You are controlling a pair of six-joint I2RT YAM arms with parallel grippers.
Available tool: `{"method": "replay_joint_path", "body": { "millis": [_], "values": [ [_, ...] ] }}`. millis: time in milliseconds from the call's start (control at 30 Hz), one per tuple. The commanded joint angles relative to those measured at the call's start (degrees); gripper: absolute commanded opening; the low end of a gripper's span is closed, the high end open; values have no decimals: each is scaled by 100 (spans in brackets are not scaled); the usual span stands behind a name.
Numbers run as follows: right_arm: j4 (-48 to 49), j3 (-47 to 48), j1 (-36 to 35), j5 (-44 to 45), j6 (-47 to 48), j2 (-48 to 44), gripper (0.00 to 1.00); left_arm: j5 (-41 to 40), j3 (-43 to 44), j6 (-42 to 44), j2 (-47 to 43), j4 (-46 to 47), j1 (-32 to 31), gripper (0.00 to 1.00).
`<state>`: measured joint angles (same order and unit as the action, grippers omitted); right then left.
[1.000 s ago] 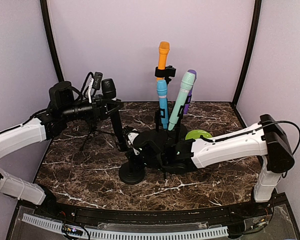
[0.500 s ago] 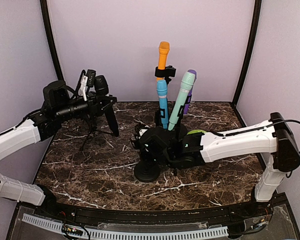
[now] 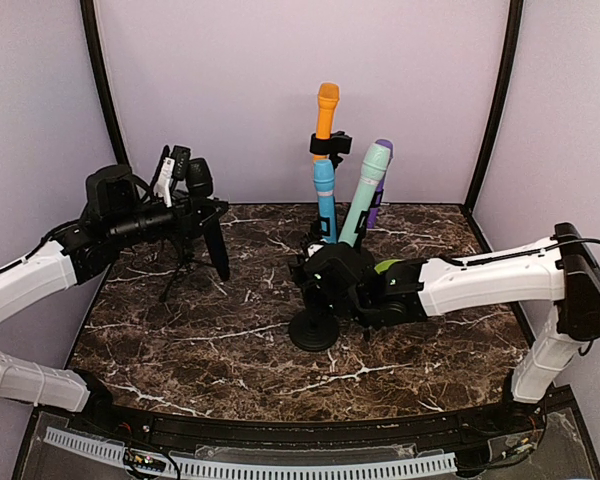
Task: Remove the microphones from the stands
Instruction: Move the microphone stand to the center of the board.
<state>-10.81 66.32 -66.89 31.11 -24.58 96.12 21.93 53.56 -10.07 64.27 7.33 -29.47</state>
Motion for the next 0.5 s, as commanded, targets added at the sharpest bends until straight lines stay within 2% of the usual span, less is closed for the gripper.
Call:
{"method": "replay_joint_path", "body": {
  "millis": [0, 233, 367, 467],
  "values": [
    [108, -162, 170, 448, -57, 109, 0, 117, -280, -165, -29, -390, -1, 0],
    [253, -387, 233, 441, -133, 12, 0, 139, -891, -651, -94, -640, -140, 0],
    [420, -547, 242, 299, -156, -110, 11, 17, -1164, -1045, 30, -690, -445, 0],
    [560, -684, 241, 260, -140, -252, 26, -95, -1189, -1137, 216, -1002, -743, 0]
  ]
}}
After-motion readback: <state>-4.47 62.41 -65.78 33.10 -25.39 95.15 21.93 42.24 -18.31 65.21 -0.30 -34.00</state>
